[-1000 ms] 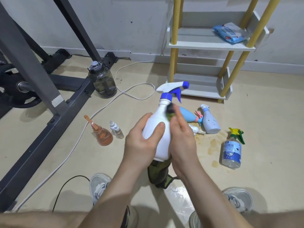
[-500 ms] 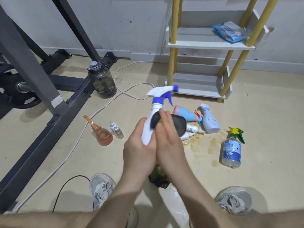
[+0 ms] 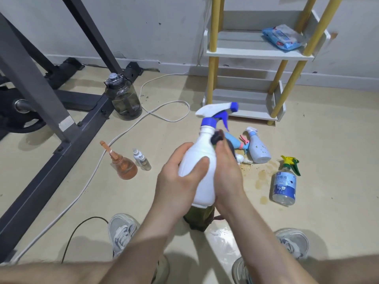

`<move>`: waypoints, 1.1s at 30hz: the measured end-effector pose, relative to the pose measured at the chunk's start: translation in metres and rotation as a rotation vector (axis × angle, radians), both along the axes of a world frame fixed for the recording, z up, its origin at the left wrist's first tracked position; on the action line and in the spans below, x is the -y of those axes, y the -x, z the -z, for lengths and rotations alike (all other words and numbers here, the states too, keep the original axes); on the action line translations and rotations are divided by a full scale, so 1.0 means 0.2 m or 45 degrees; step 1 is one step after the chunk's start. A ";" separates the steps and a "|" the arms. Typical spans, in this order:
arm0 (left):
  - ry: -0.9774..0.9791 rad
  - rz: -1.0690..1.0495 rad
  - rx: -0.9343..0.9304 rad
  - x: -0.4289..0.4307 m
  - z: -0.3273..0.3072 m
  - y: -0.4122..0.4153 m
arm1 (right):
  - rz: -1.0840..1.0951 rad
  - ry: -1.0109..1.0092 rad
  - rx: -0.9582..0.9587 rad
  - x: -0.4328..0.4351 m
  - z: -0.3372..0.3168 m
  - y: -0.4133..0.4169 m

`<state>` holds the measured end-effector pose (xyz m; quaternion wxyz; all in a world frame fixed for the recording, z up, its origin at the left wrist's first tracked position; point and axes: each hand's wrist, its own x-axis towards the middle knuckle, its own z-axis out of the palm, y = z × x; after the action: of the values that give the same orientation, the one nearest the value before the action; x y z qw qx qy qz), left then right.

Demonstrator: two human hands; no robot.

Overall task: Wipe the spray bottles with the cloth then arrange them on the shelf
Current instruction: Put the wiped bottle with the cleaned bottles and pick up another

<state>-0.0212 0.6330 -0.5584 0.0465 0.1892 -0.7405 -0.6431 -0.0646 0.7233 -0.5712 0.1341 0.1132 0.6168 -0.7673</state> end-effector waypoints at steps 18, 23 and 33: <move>0.040 -0.113 -0.146 0.08 -0.02 0.10 | 0.189 0.379 0.259 -0.02 -0.03 -0.10; 0.726 0.213 -0.092 -0.04 -0.05 -0.02 | 0.363 0.400 0.240 -0.09 -0.07 -0.06; -0.592 0.106 0.414 0.01 -0.06 -0.05 | 0.193 0.134 0.076 -0.08 -0.04 0.03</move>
<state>-0.0114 0.6312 -0.5474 -0.1438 0.2648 -0.5780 -0.7583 -0.0703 0.7386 -0.5630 0.1000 0.1751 0.5609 -0.8030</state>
